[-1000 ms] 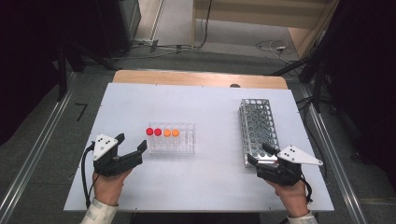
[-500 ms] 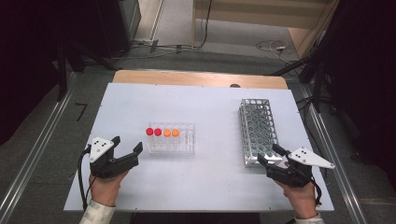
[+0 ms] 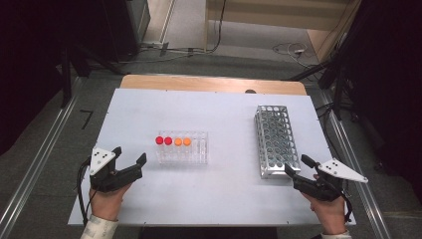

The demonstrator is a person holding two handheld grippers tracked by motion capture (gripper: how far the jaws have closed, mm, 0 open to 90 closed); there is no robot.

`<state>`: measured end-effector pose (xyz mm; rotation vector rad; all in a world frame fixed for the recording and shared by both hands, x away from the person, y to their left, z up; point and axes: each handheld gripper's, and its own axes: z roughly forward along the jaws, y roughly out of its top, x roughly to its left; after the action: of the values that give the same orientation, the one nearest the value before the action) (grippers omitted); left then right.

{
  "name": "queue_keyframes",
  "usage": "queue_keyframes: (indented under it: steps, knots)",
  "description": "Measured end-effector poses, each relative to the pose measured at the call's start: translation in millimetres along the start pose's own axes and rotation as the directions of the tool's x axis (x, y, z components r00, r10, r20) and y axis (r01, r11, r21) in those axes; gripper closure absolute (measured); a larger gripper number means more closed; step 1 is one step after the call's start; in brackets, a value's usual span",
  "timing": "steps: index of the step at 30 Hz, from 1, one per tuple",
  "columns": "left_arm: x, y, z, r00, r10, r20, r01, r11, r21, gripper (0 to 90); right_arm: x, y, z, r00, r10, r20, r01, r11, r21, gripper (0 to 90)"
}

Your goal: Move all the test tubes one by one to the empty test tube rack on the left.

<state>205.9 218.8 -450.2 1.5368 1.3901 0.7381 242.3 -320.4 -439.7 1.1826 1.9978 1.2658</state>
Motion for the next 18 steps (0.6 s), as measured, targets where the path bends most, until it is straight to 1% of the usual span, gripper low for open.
queue_keyframes:
  steps: [3, 6, 11, 13, 14, 18]
  knots:
    - [2.8, -0.9, 1.0, 1.0, -0.001, -0.004, 0.001, 0.9999, 0.016, 14.3, -5.5, -1.6, -1.9, 0.9999, 0.008, 0.01, -0.008, 1.0, 0.0, 26.0]
    - [5.0, -2.1, 1.3, 0.9999, -0.006, -0.009, 0.007, 0.9997, 0.023, 13.9, -10.8, -3.1, -3.9, 0.9995, 0.022, 0.022, -0.023, 1.0, 0.0, 25.6]
    - [7.4, -3.0, 0.8, 0.9998, -0.009, -0.019, 0.009, 0.9998, 0.02, 13.8, -20.0, -5.7, -8.3, 0.9983, 0.038, 0.044, -0.037, 0.999, -0.009, 25.6]
    - [9.4, -3.4, 0.4, 0.9997, -0.009, -0.022, 0.009, 0.9997, 0.021, 13.8, -23.7, -7.2, -9.4, 0.9973, 0.044, 0.058, -0.044, 0.999, -0.007, 25.5]
    - [10.2, -3.7, 0.4, 0.9996, -0.015, -0.026, 0.016, 0.9997, 0.019, 13.8, -25.0, -7.7, -9.5, 0.9972, 0.046, 0.059, -0.046, 0.999, -0.007, 25.5]
    - [13.8, -5.1, -0.7, 0.9992, -0.016, -0.035, 0.017, 0.9996, 0.022, 13.8, -30.1, -9.9, -11.1, 0.9958, 0.053, 0.075, -0.053, 0.999, -0.004, 25.5]
